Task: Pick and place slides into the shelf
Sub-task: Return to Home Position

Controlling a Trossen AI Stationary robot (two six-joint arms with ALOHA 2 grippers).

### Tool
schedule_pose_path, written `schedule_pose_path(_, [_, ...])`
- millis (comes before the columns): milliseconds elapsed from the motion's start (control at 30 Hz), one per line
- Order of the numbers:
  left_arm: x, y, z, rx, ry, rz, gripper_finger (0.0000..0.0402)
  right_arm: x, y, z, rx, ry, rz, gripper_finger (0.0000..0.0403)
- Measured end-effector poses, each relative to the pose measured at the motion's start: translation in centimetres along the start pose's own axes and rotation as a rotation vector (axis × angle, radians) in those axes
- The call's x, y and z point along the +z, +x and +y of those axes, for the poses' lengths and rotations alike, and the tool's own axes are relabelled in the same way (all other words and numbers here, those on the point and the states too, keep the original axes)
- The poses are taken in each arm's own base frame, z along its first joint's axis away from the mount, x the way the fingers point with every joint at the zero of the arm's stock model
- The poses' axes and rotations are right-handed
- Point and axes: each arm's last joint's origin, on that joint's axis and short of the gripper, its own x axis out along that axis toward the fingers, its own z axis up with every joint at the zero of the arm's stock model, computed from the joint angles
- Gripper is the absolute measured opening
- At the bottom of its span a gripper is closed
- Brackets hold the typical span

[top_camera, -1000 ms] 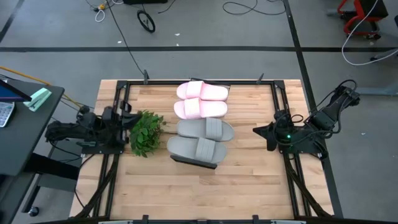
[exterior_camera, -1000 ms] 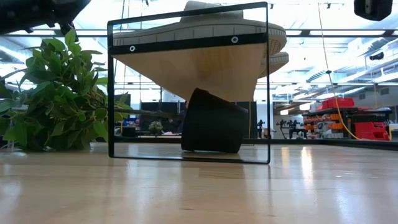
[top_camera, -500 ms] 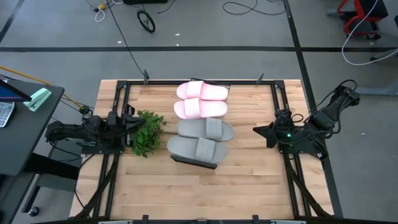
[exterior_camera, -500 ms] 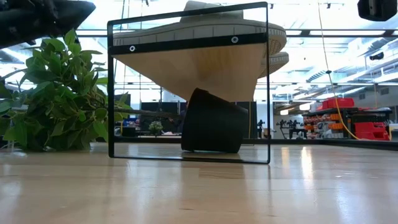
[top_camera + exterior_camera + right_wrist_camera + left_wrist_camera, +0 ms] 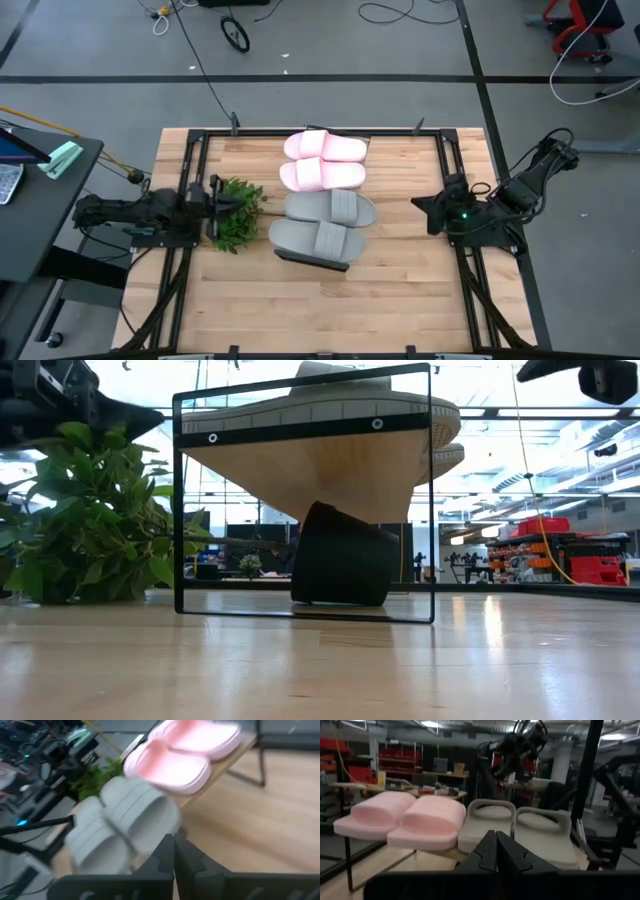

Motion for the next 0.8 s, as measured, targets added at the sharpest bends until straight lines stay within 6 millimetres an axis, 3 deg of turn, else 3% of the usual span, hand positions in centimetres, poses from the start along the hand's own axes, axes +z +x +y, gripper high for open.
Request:
schedule_pose_path(267, [-0.2, 0.0, 0.0, 0.002, 0.006, 0.018, 0.0023, -0.1, 0.1, -0.5, -0.024, -0.193, -0.056, 0.0002])
schedule_pose_path(567, [-0.2, 0.0, 0.0, 0.002, 0.007, 0.019, 0.0034, -5.7, 3.4, -3.7, 0.272, -0.143, -0.125, 0.0001])
schedule_pose_path(800, [-0.2, 0.0, 0.0, 0.002, 0.007, 0.019, 0.0023, -5.0, 5.6, -7.4, 0.37, -0.189, -0.287, 0.0])
